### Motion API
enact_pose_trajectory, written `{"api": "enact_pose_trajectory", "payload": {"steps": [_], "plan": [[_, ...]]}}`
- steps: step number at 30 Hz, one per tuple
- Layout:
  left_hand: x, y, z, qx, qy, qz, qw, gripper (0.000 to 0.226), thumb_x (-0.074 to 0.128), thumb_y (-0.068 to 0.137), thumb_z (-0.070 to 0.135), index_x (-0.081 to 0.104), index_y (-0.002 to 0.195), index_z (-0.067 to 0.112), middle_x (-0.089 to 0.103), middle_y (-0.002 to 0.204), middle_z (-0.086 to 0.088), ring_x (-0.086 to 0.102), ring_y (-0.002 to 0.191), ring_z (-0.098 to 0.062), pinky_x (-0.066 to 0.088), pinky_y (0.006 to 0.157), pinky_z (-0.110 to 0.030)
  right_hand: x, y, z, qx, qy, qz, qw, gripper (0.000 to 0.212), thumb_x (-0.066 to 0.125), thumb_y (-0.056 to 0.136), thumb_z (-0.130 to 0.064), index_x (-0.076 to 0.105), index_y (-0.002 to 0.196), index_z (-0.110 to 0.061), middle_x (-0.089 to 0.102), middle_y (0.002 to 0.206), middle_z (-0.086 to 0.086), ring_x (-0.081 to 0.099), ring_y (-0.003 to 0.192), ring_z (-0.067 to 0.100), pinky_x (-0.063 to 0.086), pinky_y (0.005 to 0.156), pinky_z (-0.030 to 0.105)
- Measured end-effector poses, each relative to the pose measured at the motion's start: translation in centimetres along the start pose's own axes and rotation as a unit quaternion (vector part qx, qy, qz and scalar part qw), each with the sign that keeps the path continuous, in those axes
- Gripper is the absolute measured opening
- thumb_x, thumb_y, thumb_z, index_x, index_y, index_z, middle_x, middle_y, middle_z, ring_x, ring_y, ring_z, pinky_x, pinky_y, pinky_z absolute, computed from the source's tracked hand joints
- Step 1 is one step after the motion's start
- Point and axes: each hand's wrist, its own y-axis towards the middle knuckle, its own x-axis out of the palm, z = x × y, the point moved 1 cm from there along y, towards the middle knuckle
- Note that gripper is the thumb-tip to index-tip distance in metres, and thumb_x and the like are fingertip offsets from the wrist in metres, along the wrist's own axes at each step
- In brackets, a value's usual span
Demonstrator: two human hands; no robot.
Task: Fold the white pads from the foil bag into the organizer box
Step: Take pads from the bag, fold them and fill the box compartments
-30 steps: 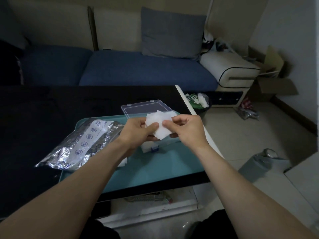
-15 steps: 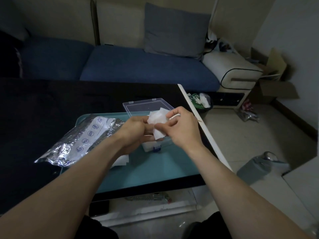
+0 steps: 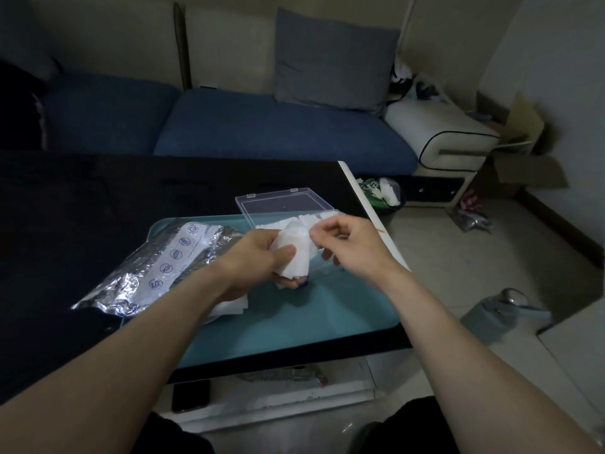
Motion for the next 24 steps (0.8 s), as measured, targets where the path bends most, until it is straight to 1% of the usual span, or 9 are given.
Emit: {"api": "enact_pose_trajectory", "payload": {"steps": [3, 8, 10, 12, 14, 16, 19, 21, 24], "plan": [[0.1, -0.4, 0.1, -0.005, 0.035, -0.029, 0.999, 0.017, 0.046, 0.102, 0.003, 0.059, 0.112, -0.004, 0.069, 0.077, -0.02, 0.065, 0.059, -0.022, 0.056, 0.061, -0.031, -0.4, -0.2, 0.4, -0.03, -0.018, -0.015, 0.999, 0.009, 0.074, 0.09, -0.016, 0.071, 0.082, -0.016, 0.067, 0.065, -0.006, 0.061, 0.056, 0.004, 0.046, 0.054, 0.016], [-0.4, -0.4, 0.1, -0.02, 0.068, 0.001, 0.997, 0.016, 0.047, 0.101, 0.002, 0.06, 0.107, -0.006, 0.069, 0.068, -0.019, 0.061, 0.051, -0.02, 0.054, 0.056, -0.027, -2.2, 0.5, 0.2, -0.067, 0.01, 0.122, 0.99, 0.014, 0.069, 0.094, -0.019, 0.068, 0.081, -0.024, 0.067, 0.069, -0.01, 0.06, 0.065, 0.005, 0.051, 0.064, 0.027], [-0.3, -0.3, 0.1, -0.03, 0.044, 0.015, 0.998, 0.016, 0.048, 0.1, 0.001, 0.06, 0.107, -0.006, 0.071, 0.071, -0.021, 0.066, 0.055, -0.022, 0.057, 0.056, -0.028, -2.7, 0.1, -0.5, -0.069, 0.045, 0.085, 0.993, 0.012, 0.068, 0.095, -0.02, 0.069, 0.083, -0.022, 0.069, 0.073, -0.008, 0.063, 0.072, 0.009, 0.053, 0.065, 0.029], [-0.1, -0.4, 0.3, -0.039, 0.023, 0.007, 0.999, 0.015, 0.047, 0.099, -0.003, 0.061, 0.103, -0.005, 0.072, 0.076, -0.02, 0.07, 0.061, -0.024, 0.059, 0.057, -0.029, -1.9, -0.7, -1.1, -0.064, 0.033, -0.01, 0.997, 0.009, 0.069, 0.094, -0.019, 0.069, 0.086, -0.019, 0.07, 0.08, -0.005, 0.064, 0.076, 0.007, 0.055, 0.068, 0.029], [0.1, -0.6, 0.7, -0.046, 0.031, -0.033, 0.998, 0.018, 0.046, 0.098, -0.004, 0.063, 0.1, -0.005, 0.073, 0.081, -0.021, 0.07, 0.067, -0.025, 0.058, 0.058, -0.029, -0.7, -1.1, -1.1, -0.078, -0.073, -0.062, 0.992, 0.009, 0.074, 0.09, -0.024, 0.07, 0.083, -0.02, 0.07, 0.094, -0.007, 0.065, 0.082, 0.004, 0.055, 0.079, 0.029], [0.5, -0.8, 0.9, -0.052, 0.008, -0.07, 0.996, 0.019, 0.047, 0.1, 0.002, 0.061, 0.106, -0.008, 0.071, 0.088, -0.024, 0.069, 0.071, -0.026, 0.057, 0.058, -0.029, 0.1, -1.0, -0.9, -0.104, -0.174, -0.039, 0.978, 0.012, 0.078, 0.085, -0.031, 0.072, 0.08, -0.022, 0.064, 0.103, -0.01, 0.064, 0.088, 0.004, 0.052, 0.085, 0.027], [0.6, -1.1, 1.1, -0.073, -0.089, -0.089, 0.989, 0.03, 0.038, 0.104, 0.011, 0.056, 0.119, -0.007, 0.067, 0.094, -0.026, 0.066, 0.073, -0.032, 0.056, 0.057, -0.032, 0.3, -0.9, -1.5, -0.122, -0.174, 0.01, 0.977, 0.014, 0.081, 0.083, -0.029, 0.07, 0.075, -0.024, 0.067, 0.091, -0.011, 0.065, 0.078, 0.003, 0.053, 0.075, 0.024], [0.4, -1.2, 1.3, -0.082, -0.145, -0.141, 0.976, 0.042, 0.032, 0.106, 0.028, 0.054, 0.13, 0.001, 0.063, 0.104, -0.028, 0.065, 0.077, -0.036, 0.056, 0.06, -0.034, 0.5, -0.9, -1.7, -0.123, -0.151, 0.015, 0.981, 0.02, 0.085, 0.079, -0.027, 0.066, 0.072, -0.025, 0.07, 0.077, -0.01, 0.064, 0.068, 0.003, 0.051, 0.064, 0.02], [0.1, -1.4, 1.4, -0.07, -0.171, -0.17, 0.968, 0.045, 0.037, 0.103, 0.036, 0.055, 0.131, 0.005, 0.064, 0.103, -0.025, 0.065, 0.08, -0.033, 0.055, 0.057, -0.029, 1.3, -0.6, -1.6, -0.123, -0.099, 0.047, 0.986, 0.029, 0.089, 0.073, -0.025, 0.061, 0.072, -0.025, 0.067, 0.073, -0.007, 0.058, 0.059, 0.001, 0.047, 0.059, 0.015]]}}
